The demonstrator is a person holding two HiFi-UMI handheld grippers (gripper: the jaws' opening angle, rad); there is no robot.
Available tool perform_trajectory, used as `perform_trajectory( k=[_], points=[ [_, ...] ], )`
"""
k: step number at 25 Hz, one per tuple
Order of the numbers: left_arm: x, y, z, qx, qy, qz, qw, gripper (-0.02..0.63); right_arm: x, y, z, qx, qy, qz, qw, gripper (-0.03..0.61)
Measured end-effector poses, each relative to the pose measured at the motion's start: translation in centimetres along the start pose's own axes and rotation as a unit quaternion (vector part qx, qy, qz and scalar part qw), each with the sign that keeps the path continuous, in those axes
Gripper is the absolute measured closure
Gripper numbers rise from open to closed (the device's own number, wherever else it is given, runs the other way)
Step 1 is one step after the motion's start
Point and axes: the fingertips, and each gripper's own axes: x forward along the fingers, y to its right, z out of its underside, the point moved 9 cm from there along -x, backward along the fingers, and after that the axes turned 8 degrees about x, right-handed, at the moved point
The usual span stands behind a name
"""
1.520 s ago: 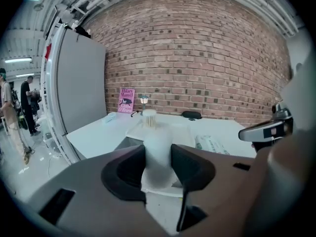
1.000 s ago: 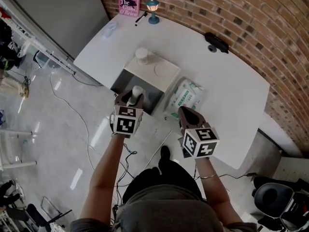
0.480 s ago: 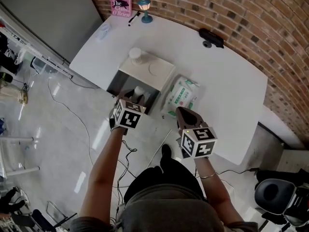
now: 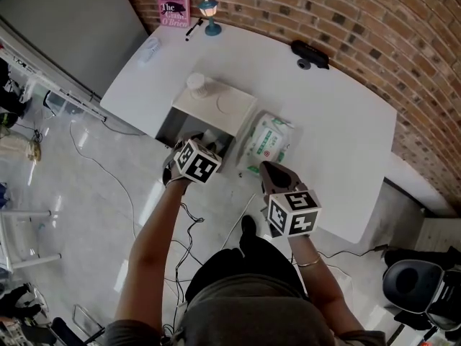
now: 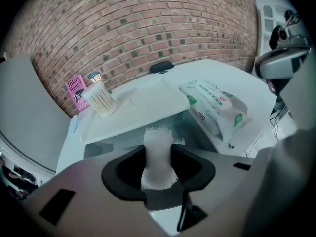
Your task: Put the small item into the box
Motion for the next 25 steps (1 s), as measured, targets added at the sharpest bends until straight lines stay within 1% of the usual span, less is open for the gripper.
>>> perform_trajectory(
  k=[3,9,17,25],
  points=[
    [0.5,0.0,-0.1,0.012,-0.011,0.002,0.9999,0.442,-0.1,0.2,0.0,0.001,0.000,0.004,1.000,0.572],
    [1.5,0.4,0.0,0.031,-0.037,0.020,0.9986,0.442,-0.2,0.4,0.2,0.005,-0.001,0.009,1.000,0.572],
    [2.4,0.6,-0.1,0.040,-0.047,0.036,0.9974,0.440,-0.5,0.8,0.3,0.005,-0.007,0.016,1.000,0.572],
    [2.8,0.7,-0.2,0.044,-0.058,0.037,0.9966,0.440,-0.7,1.2,0.6,0.007,-0.009,0.016,1.000,0.572]
  ],
)
